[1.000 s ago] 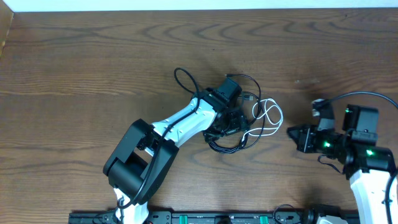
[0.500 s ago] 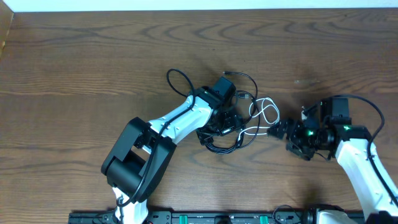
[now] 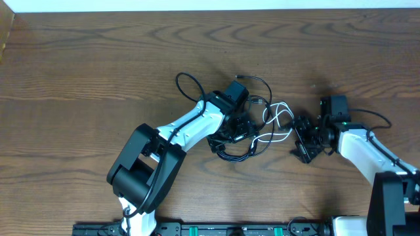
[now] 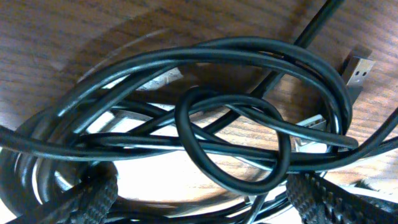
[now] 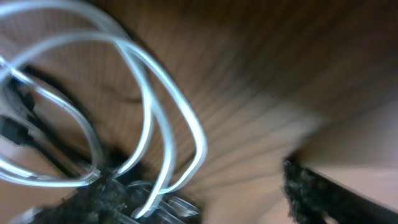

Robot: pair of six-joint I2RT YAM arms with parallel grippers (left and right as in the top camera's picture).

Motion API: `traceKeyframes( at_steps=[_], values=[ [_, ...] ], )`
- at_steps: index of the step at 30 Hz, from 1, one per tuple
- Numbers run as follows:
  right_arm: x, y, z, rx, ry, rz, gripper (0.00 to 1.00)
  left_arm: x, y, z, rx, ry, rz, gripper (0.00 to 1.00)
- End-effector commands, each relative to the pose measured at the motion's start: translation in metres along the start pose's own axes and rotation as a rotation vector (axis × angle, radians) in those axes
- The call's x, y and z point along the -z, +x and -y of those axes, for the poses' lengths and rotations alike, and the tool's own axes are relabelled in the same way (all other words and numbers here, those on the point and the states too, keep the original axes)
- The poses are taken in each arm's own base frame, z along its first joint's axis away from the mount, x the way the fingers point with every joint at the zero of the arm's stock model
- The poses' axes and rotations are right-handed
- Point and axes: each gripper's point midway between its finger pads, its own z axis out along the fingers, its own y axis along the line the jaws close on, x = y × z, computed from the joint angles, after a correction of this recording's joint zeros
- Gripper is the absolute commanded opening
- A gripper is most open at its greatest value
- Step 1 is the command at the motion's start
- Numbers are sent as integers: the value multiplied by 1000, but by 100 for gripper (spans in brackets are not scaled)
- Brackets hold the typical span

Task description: Untangle cables

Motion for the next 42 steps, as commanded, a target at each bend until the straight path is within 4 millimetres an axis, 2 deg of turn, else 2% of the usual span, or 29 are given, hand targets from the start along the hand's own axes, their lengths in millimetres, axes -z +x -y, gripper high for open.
traceKeyframes(
  at_steps=[1, 5, 13, 14, 15, 18, 20, 21, 24, 29, 32, 34, 39, 42],
  values=[
    [-17, -13, 14, -121, 59, 43, 98, -9, 0, -17, 28, -53, -1, 94],
    [-33, -8, 19, -226, 68, -26, 99, -9, 0, -17, 28, -53, -1, 94],
    [-56, 15, 46, -384, 171, -181, 98, -9, 0, -17, 28, -51, -4, 94],
    [-57, 16, 51, -397, 190, -185, 93, -9, 0, -17, 28, -51, -4, 94],
    [-59, 17, 56, -413, 210, -188, 83, -9, 0, -17, 28, -51, -4, 94],
    [-63, 19, 66, -452, 248, -198, 34, -9, 0, -17, 28, -51, -4, 94],
    [-65, 16, 71, -452, 265, -179, 9, -9, 0, -17, 28, -51, -4, 94],
    [-65, 13, 73, -448, 271, -163, 1, -9, 0, -17, 28, -51, -4, 94],
    [-66, 3, 74, -371, 261, -129, 1, -9, 0, -17, 28, -51, -4, 94],
    [-61, -16, 55, -22, 148, -121, 1, -9, 0, -17, 28, -51, -4, 94],
    [-39, -38, 39, 133, 69, -66, 1, -9, 0, -17, 28, -51, -4, 94],
    [-14, -51, 27, 190, 7, -15, 1, -9, 0, -17, 28, -51, -4, 94],
    [76, -74, -7, 383, -167, 204, 2, -9, 0, -17, 28, -51, -3, 94],
    [134, -69, -26, 477, -259, 354, 1, -9, 0, -17, 28, -51, -3, 94]
  ],
)
